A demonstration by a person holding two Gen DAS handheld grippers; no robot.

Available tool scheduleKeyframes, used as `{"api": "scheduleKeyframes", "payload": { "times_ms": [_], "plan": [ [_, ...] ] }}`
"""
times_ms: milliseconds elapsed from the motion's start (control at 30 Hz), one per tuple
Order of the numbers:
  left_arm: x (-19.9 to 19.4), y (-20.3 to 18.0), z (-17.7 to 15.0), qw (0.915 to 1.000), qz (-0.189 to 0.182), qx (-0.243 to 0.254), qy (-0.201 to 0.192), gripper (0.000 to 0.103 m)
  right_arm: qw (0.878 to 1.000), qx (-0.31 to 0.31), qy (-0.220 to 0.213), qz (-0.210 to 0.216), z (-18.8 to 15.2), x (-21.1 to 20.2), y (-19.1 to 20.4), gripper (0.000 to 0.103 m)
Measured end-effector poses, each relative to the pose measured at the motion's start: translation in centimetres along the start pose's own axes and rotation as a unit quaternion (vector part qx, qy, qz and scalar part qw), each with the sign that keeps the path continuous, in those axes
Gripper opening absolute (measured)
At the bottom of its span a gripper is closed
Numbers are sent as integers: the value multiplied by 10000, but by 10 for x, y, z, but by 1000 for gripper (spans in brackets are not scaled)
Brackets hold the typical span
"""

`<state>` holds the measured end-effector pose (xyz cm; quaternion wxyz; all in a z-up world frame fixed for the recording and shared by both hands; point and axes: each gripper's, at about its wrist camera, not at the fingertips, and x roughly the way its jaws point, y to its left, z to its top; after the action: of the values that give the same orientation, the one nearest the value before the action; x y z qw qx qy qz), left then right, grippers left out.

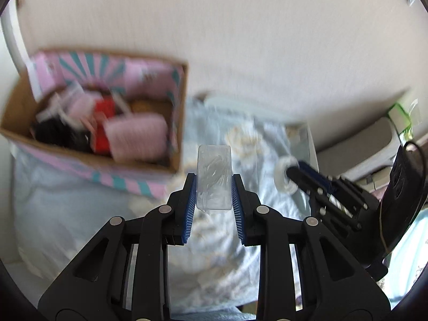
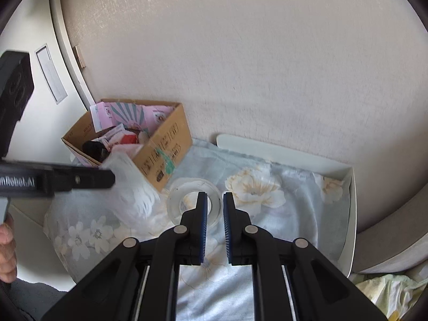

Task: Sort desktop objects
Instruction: 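Carry the clear case and tape roll over the cardboard box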

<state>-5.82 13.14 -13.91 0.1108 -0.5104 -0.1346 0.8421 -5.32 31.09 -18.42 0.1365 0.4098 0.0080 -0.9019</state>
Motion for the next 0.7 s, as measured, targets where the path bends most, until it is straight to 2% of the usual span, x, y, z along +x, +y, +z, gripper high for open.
{"api": "scheduleKeyframes", "payload": {
  "times_ms": [167, 333, 533, 700],
  "plan": [
    [-39, 22, 28, 9979, 221, 104, -598, 23, 9996, -5, -240, 137, 29, -6, 19, 11],
    [-61, 57, 52, 9943, 490, 158, -929, 23, 9989, -145, -408, 166, 64, -3, 49, 11],
    [-64, 109, 70, 9911, 822, 181, -1028, 23, 9987, -185, -271, 380, 93, 27, 88, 11],
    [-52, 152, 74, 9876, 1212, 226, -970, 23, 9988, -168, 171, 429, 99, 71, 123, 11]
  ]
}}
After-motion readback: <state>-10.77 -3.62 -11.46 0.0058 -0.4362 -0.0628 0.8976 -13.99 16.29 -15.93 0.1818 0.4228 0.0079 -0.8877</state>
